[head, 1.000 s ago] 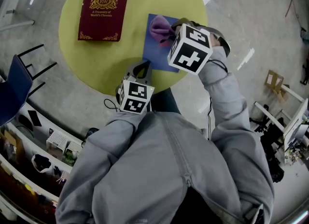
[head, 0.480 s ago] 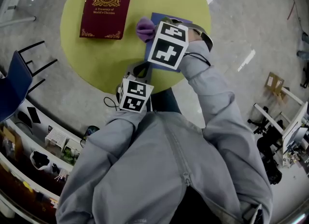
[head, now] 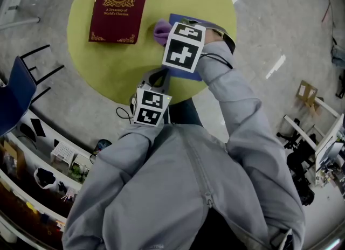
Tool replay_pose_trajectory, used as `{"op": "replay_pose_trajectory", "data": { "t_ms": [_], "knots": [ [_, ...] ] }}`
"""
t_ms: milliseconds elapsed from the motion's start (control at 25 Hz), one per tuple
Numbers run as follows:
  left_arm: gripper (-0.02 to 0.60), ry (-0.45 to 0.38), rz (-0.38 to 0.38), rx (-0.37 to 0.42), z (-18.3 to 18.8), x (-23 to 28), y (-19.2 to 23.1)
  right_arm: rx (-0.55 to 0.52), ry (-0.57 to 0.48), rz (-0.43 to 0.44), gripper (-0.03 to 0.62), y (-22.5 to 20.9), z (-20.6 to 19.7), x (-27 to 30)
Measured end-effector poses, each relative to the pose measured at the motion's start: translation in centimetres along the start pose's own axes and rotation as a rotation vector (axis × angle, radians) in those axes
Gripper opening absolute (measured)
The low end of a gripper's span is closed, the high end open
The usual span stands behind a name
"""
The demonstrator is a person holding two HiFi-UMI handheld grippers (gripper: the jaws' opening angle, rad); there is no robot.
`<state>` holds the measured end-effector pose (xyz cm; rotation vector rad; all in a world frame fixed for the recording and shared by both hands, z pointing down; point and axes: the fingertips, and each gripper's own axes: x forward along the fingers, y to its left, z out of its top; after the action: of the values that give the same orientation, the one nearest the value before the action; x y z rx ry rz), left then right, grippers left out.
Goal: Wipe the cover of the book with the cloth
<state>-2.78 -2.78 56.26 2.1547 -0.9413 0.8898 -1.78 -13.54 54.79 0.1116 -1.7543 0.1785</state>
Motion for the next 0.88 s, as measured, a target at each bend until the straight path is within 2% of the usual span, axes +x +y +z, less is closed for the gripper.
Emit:
{"op": "replay_pose_trajectory", "data": {
  "t_ms": [880],
  "knots": [
    [0.017,-0.004,-0.003,0.001,0.0,-0.1,-0.1,0.099,0.133,-0.04,0.098,0.0,-11.7,-1.5]
  ]
}}
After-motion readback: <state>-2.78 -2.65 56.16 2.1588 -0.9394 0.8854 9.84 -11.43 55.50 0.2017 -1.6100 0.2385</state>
